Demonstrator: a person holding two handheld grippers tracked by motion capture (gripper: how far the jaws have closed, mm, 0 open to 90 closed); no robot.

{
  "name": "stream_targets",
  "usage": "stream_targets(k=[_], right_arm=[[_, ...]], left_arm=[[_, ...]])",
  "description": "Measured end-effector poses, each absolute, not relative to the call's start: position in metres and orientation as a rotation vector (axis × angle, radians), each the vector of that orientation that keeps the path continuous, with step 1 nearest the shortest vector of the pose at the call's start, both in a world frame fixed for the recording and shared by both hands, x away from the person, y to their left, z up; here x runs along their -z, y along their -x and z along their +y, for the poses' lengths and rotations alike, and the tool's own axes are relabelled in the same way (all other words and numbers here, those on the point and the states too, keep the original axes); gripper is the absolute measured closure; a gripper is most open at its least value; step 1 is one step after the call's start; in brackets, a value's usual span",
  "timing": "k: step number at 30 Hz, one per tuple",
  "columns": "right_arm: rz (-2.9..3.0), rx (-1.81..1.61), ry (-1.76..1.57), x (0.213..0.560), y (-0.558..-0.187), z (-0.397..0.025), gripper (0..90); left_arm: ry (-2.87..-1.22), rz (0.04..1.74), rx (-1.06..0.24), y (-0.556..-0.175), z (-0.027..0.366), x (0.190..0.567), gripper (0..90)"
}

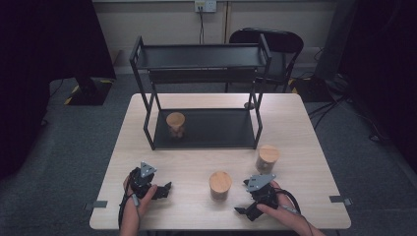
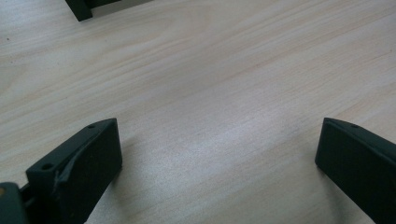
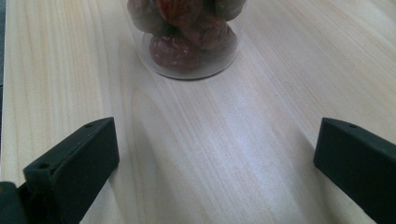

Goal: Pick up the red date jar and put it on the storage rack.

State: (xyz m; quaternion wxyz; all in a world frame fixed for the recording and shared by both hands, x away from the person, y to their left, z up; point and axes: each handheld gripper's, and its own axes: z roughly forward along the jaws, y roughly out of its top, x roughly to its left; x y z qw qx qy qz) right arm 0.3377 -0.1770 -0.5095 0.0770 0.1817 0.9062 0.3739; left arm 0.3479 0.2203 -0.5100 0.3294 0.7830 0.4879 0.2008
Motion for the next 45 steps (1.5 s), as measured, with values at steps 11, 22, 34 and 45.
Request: stream_targets(k=[11, 22, 34, 45], right_arm=[[2.726, -1.124, -0.527, 0.509, -0.339, -0.178, 0.0], [2.744, -1.097, -0.528, 0.507, -0.342, -0.177, 0.7], [2.733, -1.134, -0.535, 0.500, -0.347, -0.173, 1.5], [2.734, -1.151, -0.504, 0.498, -0.347, -0.163, 1.5]], left_arm=[[-2.049, 1.276, -0.525, -0.348, 0.220, 0.510, 0.2], [-2.049, 1.276, -0.525, -0.348, 0.220, 0.510, 0.2], [-2.049, 1.276, -0.525, -0.348, 0.220, 0.510, 0.2], [-2.049, 1.276, -0.525, -0.348, 0.220, 0.510, 0.2]])
